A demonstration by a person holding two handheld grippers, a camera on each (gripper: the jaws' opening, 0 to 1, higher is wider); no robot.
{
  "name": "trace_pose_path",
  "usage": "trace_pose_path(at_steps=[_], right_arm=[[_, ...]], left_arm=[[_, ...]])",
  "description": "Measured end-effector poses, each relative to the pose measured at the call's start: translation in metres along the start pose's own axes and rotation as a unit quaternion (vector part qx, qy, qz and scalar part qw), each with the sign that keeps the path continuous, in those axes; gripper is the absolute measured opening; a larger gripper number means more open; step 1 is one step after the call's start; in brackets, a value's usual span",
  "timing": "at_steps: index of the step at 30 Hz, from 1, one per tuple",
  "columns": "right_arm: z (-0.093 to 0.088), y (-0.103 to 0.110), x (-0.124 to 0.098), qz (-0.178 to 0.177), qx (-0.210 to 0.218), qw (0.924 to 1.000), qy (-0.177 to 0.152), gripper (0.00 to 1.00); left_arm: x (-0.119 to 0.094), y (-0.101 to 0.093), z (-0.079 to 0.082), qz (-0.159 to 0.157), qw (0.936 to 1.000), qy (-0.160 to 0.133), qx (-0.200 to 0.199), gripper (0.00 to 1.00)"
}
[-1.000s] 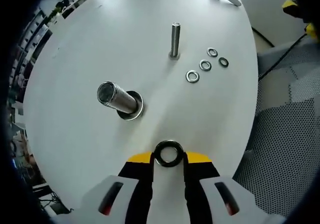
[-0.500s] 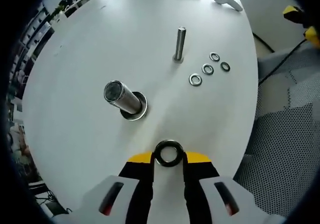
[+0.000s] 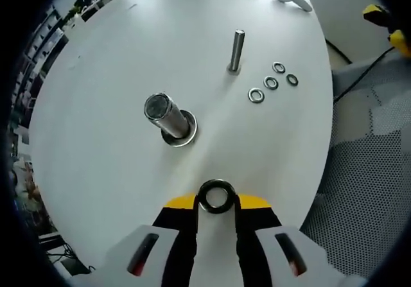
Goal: Place the washer onto the threaded stud by aligning its center hole with the stud, sliding it down to the base, and recovering from edge contact or off-axis alignment until the washer reaches the visible bottom stop.
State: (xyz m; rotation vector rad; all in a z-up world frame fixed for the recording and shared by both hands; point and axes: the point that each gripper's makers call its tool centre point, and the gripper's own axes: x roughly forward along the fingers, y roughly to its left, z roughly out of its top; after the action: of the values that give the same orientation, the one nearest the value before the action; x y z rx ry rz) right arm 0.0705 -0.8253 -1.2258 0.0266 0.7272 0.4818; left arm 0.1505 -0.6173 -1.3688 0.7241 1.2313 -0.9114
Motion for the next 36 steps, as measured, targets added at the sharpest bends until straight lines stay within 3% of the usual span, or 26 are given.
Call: trace_pose_path(at_steps=[11,20,36], right_arm=[[0.001,0.0,0.0,0.002,0.003,1.0,-0.003,0.29],[0.002,-0.001,0.0,0.001,0.007,1.0,-0.006,0.29],[0.003,-0.001,-0.001,0.0,0.01,0.9999,-0.009,0.29]], left_arm=[[-0.005,0.002,0.003,0.002,0.9998,0.002,0.018,0.2],[-0.016,0.005,0.006,0.002,0.9978,0.007,0.066,0.2],[-0.053,0.01,0.042,0.006,0.9939,-0.037,0.104,0.2]])
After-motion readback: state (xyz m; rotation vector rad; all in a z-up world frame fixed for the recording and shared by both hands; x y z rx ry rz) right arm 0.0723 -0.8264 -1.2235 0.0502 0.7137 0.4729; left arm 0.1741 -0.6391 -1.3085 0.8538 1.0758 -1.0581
